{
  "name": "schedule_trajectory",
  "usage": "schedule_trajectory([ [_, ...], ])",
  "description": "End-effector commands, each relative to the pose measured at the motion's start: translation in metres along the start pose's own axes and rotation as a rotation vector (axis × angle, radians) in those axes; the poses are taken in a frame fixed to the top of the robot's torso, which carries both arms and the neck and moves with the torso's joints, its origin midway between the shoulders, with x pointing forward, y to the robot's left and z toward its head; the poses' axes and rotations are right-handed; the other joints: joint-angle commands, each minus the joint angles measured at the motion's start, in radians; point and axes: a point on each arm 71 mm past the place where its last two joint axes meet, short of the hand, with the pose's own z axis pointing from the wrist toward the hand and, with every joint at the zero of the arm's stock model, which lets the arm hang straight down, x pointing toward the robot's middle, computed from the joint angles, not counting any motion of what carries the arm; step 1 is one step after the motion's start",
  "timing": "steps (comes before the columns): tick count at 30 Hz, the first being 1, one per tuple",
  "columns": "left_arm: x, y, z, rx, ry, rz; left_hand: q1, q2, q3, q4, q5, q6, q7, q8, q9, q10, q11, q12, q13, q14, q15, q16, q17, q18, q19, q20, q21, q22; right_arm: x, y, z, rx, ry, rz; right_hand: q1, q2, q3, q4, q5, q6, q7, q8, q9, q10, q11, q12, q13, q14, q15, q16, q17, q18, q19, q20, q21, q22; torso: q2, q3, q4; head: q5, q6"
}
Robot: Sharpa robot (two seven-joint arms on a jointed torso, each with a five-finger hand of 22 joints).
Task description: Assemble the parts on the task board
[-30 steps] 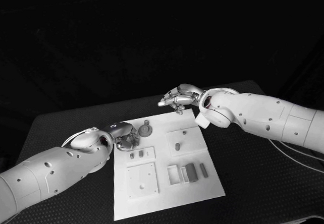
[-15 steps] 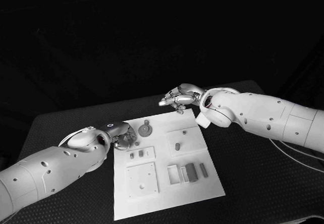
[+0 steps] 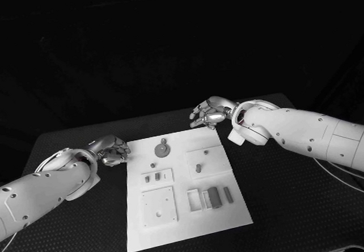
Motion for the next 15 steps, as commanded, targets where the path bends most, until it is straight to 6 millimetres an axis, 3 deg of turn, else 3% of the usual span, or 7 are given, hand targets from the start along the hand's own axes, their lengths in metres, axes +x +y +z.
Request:
schedule_trajectory([
  [1, -0.009, 0.008, -0.003, -0.048, -0.097, -0.448, -0.015, 0.002, 0.001, 0.006, -0.001, -0.013, 0.005, 0.0, -0.001, -0.017, 0.005, -0.002, 0.002, -0.035, 0.007, -0.052, -0.025, 0.055, -0.043, 0.01, -0.044, -0.024, 0.001, 0.002, -0.003, -0.046, 0.01, -0.152, 0.03, 0.002, 0.009, 0.002, 0.004, 0.021, 0.006, 0.005, 0.001, -0.01, 0.004, -0.146, -0.106, -0.01, 0.0, -0.038, -0.02, 0.031, -0.003, 0.007, -0.008, 0.014, 0.0, 0.0009, 0.0008, 0.003, 0.006],
  [3, -0.011, 0.012, -0.006, -0.054, -0.104, -0.557, -0.023, 0.004, -0.001, 0.006, -0.002, -0.016, 0.005, 0.003, 0.0, -0.026, 0.011, -0.002, 0.004, -0.061, 0.014, -0.097, -0.045, 0.044, -0.076, 0.019, -0.081, -0.047, 0.003, 0.001, -0.007, -0.062, 0.025, -0.249, 0.044, 0.003, 0.017, 0.002, 0.003, 0.029, 0.008, 0.008, 0.002, -0.02, 0.012, -0.274, -0.2, 0.012, 0.003, -0.046, -0.029, 0.031, 0.009, 0.003, -0.005, 0.013, -0.001, 0.0, 0.001, 0.002, 0.009],
  [6, -0.012, 0.013, -0.009, -0.012, -0.077, -0.625, -0.044, 0.009, -0.016, -0.001, -0.001, -0.02, 0.005, 0.01, 0.003, -0.043, 0.022, -0.002, 0.006, -0.107, 0.03, -0.181, -0.082, 0.024, -0.132, 0.034, -0.148, -0.092, 0.005, -0.002, -0.011, -0.07, 0.039, -0.345, 0.061, 0.001, 0.029, 0.006, 0.001, 0.041, 0.021, 0.013, 0.002, -0.013, 0.023, -0.457, -0.334, 0.043, 0.022, -0.058, -0.041, 0.031, 0.029, -0.006, -0.002, 0.011, 0.0, -0.0012, 0.0006, 0.002, 0.011],
  [11, -0.011, 0.005, -0.011, 0.074, -0.037, -0.644, -0.123, 0.012, -0.096, -0.038, -0.009, -0.047, -0.001, 0.014, 0.006, -0.1, 0.051, -0.005, -0.012, -0.191, 0.084, -0.389, -0.162, -0.012, -0.237, 0.077, -0.291, -0.206, 0.01, -0.009, -0.02, -0.082, 0.04, -0.537, 0.081, -0.013, 0.027, 0.003, 0.001, 0.056, 0.019, 0.021, -0.002, 0.058, 0.039, -0.635, -0.47, 0.081, 0.035, -0.082, -0.059, 0.031, 0.05, -0.011, -0.009, 0.004, -0.001, -0.0008, 0.0011, 0.013, 0.02],
  [13, -0.009, 0.003, -0.013, 0.066, -0.03, -0.653, -0.128, 0.015, -0.106, -0.044, -0.009, -0.052, -0.003, 0.017, 0.007, -0.115, 0.049, -0.004, -0.022, -0.221, 0.11, -0.461, -0.184, -0.015, -0.275, 0.102, -0.332, -0.245, 0.013, -0.01, -0.023, -0.086, 0.05, -0.605, 0.086, -0.016, 0.026, 0.003, 0.001, 0.063, 0.015, 0.024, -0.003, 0.072, 0.042, -0.673, -0.498, 0.096, 0.037, -0.087, -0.063, 0.031, 0.06, -0.014, -0.009, 0.003, -0.001, -0.0029, 0.0026, 0.014, 0.021],
  [15, -0.009, 0.003, -0.014, 0.069, -0.021, -0.665, -0.127, 0.021, -0.11, -0.043, -0.01, -0.054, 0.001, 0.02, 0.008, -0.122, 0.05, -0.003, -0.03, -0.223, 0.121, -0.503, -0.191, -0.01, -0.292, 0.116, -0.334, -0.273, 0.017, -0.009, -0.025, -0.092, 0.061, -0.666, 0.088, -0.018, 0.025, 0.003, 0.001, 0.066, 0.013, 0.025, -0.004, 0.081, 0.043, -0.693, -0.513, 0.104, 0.039, -0.09, -0.065, 0.031, 0.065, -0.016, -0.009, 0.003, -0.001, -0.0047, 0.0031, 0.015, 0.021],
])
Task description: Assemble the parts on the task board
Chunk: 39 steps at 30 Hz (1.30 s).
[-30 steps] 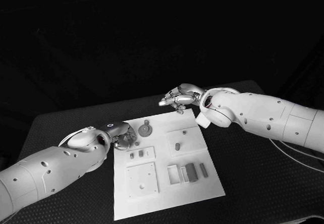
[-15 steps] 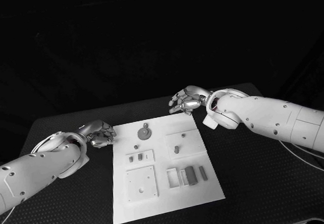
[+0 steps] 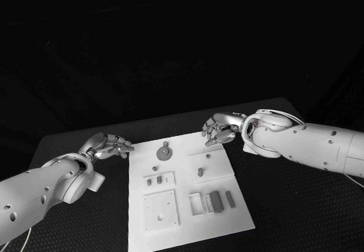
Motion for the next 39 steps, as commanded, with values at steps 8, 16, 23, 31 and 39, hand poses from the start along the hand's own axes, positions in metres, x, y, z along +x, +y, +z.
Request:
schedule_trajectory([
  [8, 0.003, -0.007, -0.01, 0.059, 0.043, -0.182, -0.03, 0.006, -0.04, 0.001, -0.011, -0.015, 0.001, 0.011, 0.001, -0.015, 0.0, -0.001, -0.033, -0.021, 0.038, -0.137, -0.011, -0.011, -0.07, 0.036, -0.005, -0.098, 0.016, 0.011, -0.006, -0.039, 0.039, -0.38, -0.009, -0.011, 0.001, 0.001, 0.0, 0.045, -0.015, 0.015, -0.018, 0.098, -0.007, -0.118, -0.085, 0.045, -0.007, -0.048, -0.02, 0.048, 0.034, -0.008, -0.021, -0.007, -0.001, -0.0007, -0.0001, 0.008, 0.001],
  [16, 0.005, -0.008, -0.01, 0.06, 0.049, -0.203, -0.037, 0.011, -0.051, 0.001, -0.011, -0.015, -0.001, 0.014, 0.0, -0.012, -0.002, 0.0, -0.04, -0.015, 0.037, -0.157, -0.005, -0.01, -0.068, 0.036, -0.004, -0.116, 0.022, 0.008, -0.005, -0.023, 0.051, -0.429, -0.005, -0.019, 0.001, 0.0, 0.0, 0.049, -0.016, 0.015, -0.025, 0.118, -0.009, -0.142, -0.1, 0.054, -0.008, -0.054, -0.019, 0.048, 0.041, -0.01, -0.025, -0.007, 0.0, -0.0024, 0.0011, 0.01, 0.003],
  [23, 0.007, -0.009, -0.009, 0.06, 0.053, -0.213, -0.037, 0.014, -0.054, 0.001, -0.011, -0.017, 0.001, 0.014, -0.001, -0.012, -0.002, -0.001, -0.044, -0.016, 0.04, -0.17, -0.002, -0.01, -0.068, 0.037, -0.004, -0.126, 0.034, 0.003, -0.003, -0.012, 0.08, -0.442, -0.004, -0.023, 0.001, 0.0, 0.0, 0.053, -0.017, 0.016, -0.027, 0.126, -0.009, -0.151, -0.106, 0.057, -0.009, -0.057, -0.019, 0.048, 0.043, -0.009, -0.027, -0.006, 0.001, -0.0022, 0.0011, 0.014, 0.002],
  [31, 0.007, -0.009, -0.008, 0.058, 0.052, -0.214, -0.038, 0.015, -0.058, 0.001, -0.011, -0.018, 0.002, 0.015, -0.002, -0.012, -0.001, -0.001, -0.048, -0.018, 0.043, -0.182, 0.001, -0.009, -0.068, 0.039, -0.003, -0.134, 0.043, 0.009, 0.001, -0.032, 0.102, -0.433, 0.0, -0.024, 0.002, -0.001, 0.0, 0.054, -0.018, 0.016, -0.029, 0.132, -0.009, -0.159, -0.11, 0.059, -0.009, -0.059, -0.017, 0.048, 0.045, -0.009, -0.028, -0.006, 0.001, -0.0023, 0.0005, 0.03, -0.006],
  [39, 0.002, -0.005, -0.008, 0.041, 0.039, -0.223, -0.059, 0.009, -0.086, -0.001, -0.024, -0.025, 0.013, 0.013, -0.004, -0.019, 0.017, -0.003, -0.057, -0.017, 0.05, -0.199, 0.011, -0.003, -0.071, 0.046, -0.003, -0.148, 0.046, 0.012, 0.002, -0.043, 0.096, -0.434, 0.005, -0.024, 0.003, -0.003, 0.0, 0.05, -0.016, 0.014, -0.032, 0.14, -0.01, -0.166, -0.114, 0.059, -0.009, -0.061, -0.016, 0.048, 0.044, -0.009, -0.031, -0.006, 0.001, -0.0019, -0.0003, 0.033, -0.012],
])
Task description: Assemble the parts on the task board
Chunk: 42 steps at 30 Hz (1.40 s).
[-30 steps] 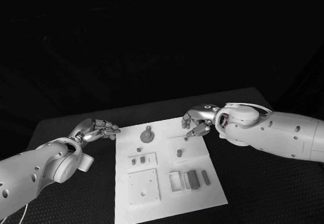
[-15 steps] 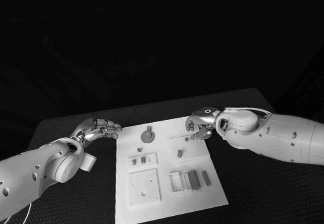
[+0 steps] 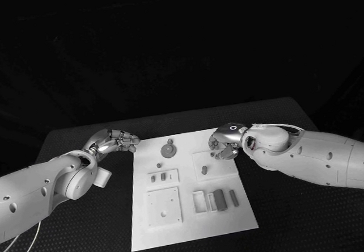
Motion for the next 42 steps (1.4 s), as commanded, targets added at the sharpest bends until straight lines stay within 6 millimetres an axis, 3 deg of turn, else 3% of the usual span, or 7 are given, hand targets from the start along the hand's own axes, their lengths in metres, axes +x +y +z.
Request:
schedule_trajectory([
  [1, 0.001, -0.001, 0.001, 0.006, 0.008, -0.026, -0.01, 0.002, -0.011, 0.0, -0.003, -0.008, 0.002, 0.006, -0.001, 0.001, 0.005, -0.002, -0.002, 0.0, 0.005, -0.008, 0.003, 0.002, -0.004, 0.004, 0.003, -0.002, 0.001, 0.003, 0.002, -0.008, 0.005, -0.017, 0.003, -0.008, 0.003, -0.003, 0.0, 0.003, 0.001, 0.004, -0.001, 0.013, 0.003, -0.005, -0.002, 0.005, -0.002, -0.004, 0.001, 0.07, 0.006, -0.002, -0.004, 0.0, 0.0, 0.0007, -0.0007, 0.002, -0.002],
  [7, 0.002, -0.001, 0.001, 0.005, 0.01, -0.034, -0.01, 0.004, -0.015, 0.0, -0.003, -0.008, 0.002, 0.006, -0.001, 0.001, 0.005, -0.002, -0.003, 0.0, 0.005, -0.011, 0.005, 0.003, -0.005, 0.004, 0.003, -0.005, 0.007, 0.004, 0.004, -0.007, 0.024, -0.021, 0.016, 0.006, 0.01, -0.004, 0.0, 0.0, 0.002, 0.002, -0.004, 0.024, 0.0, -0.009, -0.003, 0.006, -0.004, -0.006, 0.003, 0.07, 0.007, -0.003, -0.007, 0.0, 0.0, 0.0006, -0.0004, 0.001, -0.002],
  [10, 0.002, -0.001, 0.001, 0.005, 0.012, -0.035, -0.01, 0.005, -0.017, 0.0, -0.003, -0.008, 0.001, 0.007, -0.001, 0.001, 0.005, -0.002, -0.004, 0.0, 0.005, -0.012, 0.006, 0.003, -0.005, 0.005, 0.003, -0.006, 0.01, 0.006, 0.005, -0.011, 0.031, -0.021, 0.032, -0.003, 0.058, 0.015, 0.0, 0.005, 0.001, 0.004, -0.007, 0.04, -0.003, -0.016, -0.005, 0.009, -0.008, -0.011, 0.005, 0.07, 0.011, 0.0, -0.012, -0.001, 0.0, 0.0008, -0.0009, 0.004, -0.005],
  [22, 0.004, -0.002, 0.002, 0.003, 0.017, -0.037, -0.01, 0.01, -0.022, 0.0, -0.003, -0.008, 0.001, 0.008, -0.001, 0.0, 0.005, -0.002, -0.006, 0.001, 0.006, -0.016, 0.009, 0.005, -0.005, 0.006, 0.003, -0.01, 0.015, 0.01, 0.009, -0.019, 0.048, -0.021, 0.041, 0.035, 0.092, 0.006, 0.0, 0.017, -0.003, 0.011, -0.009, 0.071, -0.012, -0.016, 0.0, 0.014, -0.016, -0.013, 0.011, 0.07, 0.016, 0.0, -0.011, 0.004, 0.0, 0.0005, -0.0003, 0.009, -0.013],
  [42, 0.003, -0.001, 0.002, -0.004, 0.021, -0.038, -0.005, 0.013, -0.025, -0.001, -0.003, -0.009, 0.0, 0.009, 0.0, -0.002, 0.006, -0.002, -0.009, 0.0, 0.007, -0.021, 0.014, 0.006, -0.006, 0.007, 0.003, -0.015, 0.024, 0.016, 0.01, -0.032, 0.092, -0.042, 0.035, 0.04, 0.099, -0.002, 0.0, 0.062, -0.023, 0.038, -0.003, 0.136, -0.037, 0.003, 0.036, 0.025, -0.041, -0.015, 0.026, 0.07, 0.026, 0.003, -0.005, 0.018, 0.0, 0.0002, -0.0009, 0.012, -0.021],
])
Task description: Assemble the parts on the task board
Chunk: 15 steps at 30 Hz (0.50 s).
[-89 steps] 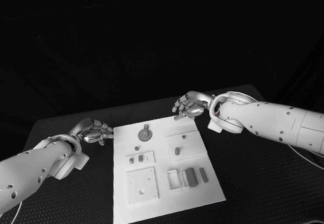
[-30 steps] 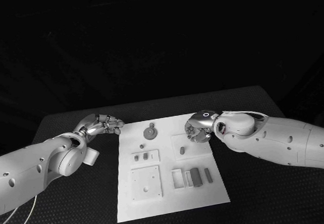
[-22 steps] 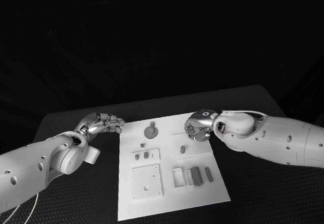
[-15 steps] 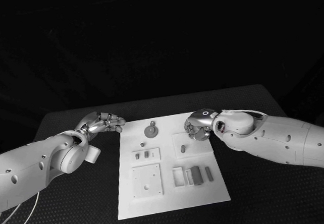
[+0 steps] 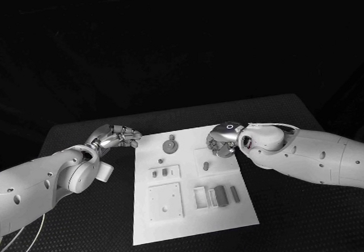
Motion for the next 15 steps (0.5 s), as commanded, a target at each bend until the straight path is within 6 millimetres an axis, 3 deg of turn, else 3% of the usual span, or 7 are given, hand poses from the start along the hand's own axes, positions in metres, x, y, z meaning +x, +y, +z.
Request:
schedule_trajectory([
  [1, 0.0022, -0.0014, 0.0006, 0.004, 0.015, -0.012, 0.0, 0.011, -0.007, 0.0, -0.003, -0.009, 0.0, 0.005, -0.001, -0.002, 0.006, -0.002, -0.001, 0.0, 0.007, -0.007, 0.002, 0.006, -0.002, 0.004, 0.003, -0.002, 0.0166, 0.004, -0.0014, -0.01, 0.087, -0.024, 0.003, 0.013, 0.008, -0.004, 0.001, 0.013, -0.003, 0.01, 0.002, 0.046, -0.009, 0.004, 0.002, -0.002, -0.008, -0.004, 0.002, 0.07, 0.006, 0.001, 0.002, 0.012, 0.0, 0.0003, 0.0002, 0.0, -0.001],
  [8, 0.0021, -0.0014, 0.0007, 0.004, 0.014, -0.012, 0.002, 0.011, -0.007, -0.001, -0.003, -0.009, 0.0, 0.006, -0.001, -0.002, 0.006, -0.002, -0.002, 0.001, 0.007, -0.008, 0.003, 0.006, -0.002, 0.004, 0.004, -0.003, 0.0175, 0.0056, -0.001, -0.007, 0.08, -0.051, 0.031, 0.024, 0.018, -0.008, 0.001, 0.036, -0.014, 0.022, 0.006, 0.068, -0.019, 0.01, 0.014, 0.0, -0.018, -0.007, 0.006, 0.07, 0.005, 0.0, 0.003, 0.015, 0.0, 0.0008, 0.0001, -0.002, -0.003],
  [15, 0.0025, -0.0015, 0.0009, 0.004, 0.014, -0.012, 0.004, 0.012, -0.008, -0.001, -0.003, -0.009, 0.0, 0.006, -0.001, -0.003, 0.006, -0.002, -0.003, 0.001, 0.007, -0.009, 0.004, 0.007, -0.002, 0.004, 0.004, -0.004, 0.0191, 0.008, -0.0004, -0.001, 0.067, -0.081, 0.049, 0.02, 0.018, -0.008, 0.001, 0.054, -0.02, 0.03, 0.007, 0.085, -0.026, 0.013, 0.023, 0.007, -0.025, -0.008, 0.009, 0.07, 0.009, 0.0, 0.007, 0.018, 0.0, 0.0013, -0.0001, -0.003, -0.006],
])
